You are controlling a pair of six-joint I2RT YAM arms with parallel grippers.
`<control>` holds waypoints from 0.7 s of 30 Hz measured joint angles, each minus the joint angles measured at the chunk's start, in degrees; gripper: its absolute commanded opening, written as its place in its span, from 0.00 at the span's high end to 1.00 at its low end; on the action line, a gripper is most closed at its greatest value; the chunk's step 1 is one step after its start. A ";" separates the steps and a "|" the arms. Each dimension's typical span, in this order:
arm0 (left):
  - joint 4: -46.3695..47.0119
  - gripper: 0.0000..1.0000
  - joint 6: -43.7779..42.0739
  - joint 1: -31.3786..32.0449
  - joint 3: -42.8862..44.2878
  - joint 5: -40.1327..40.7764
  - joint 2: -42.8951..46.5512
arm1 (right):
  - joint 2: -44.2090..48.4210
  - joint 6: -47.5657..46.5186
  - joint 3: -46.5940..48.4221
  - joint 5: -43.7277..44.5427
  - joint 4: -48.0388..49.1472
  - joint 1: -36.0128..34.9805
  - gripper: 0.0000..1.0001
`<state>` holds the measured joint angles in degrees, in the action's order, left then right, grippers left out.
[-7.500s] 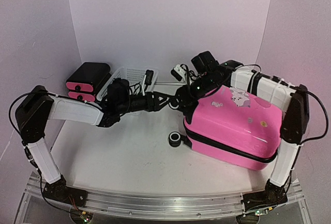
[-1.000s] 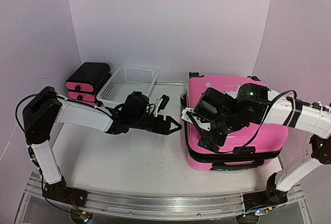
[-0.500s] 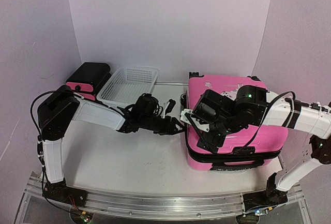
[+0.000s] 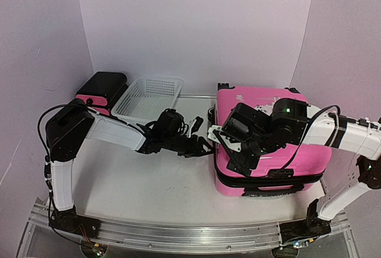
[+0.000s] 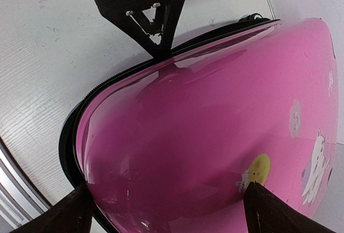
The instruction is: Open, take out, and arrange the luggage
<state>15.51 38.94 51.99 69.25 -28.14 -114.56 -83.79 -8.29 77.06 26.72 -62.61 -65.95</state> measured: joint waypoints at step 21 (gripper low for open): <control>-6.64 0.25 -4.70 -0.39 7.78 -8.98 -0.92 | 4.24 0.35 4.07 -13.16 0.13 0.28 0.28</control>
<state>8.86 34.24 51.59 77.03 -37.12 -115.48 -79.55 -7.94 81.12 13.56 -62.48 -65.67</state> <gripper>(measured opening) 0.743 0.875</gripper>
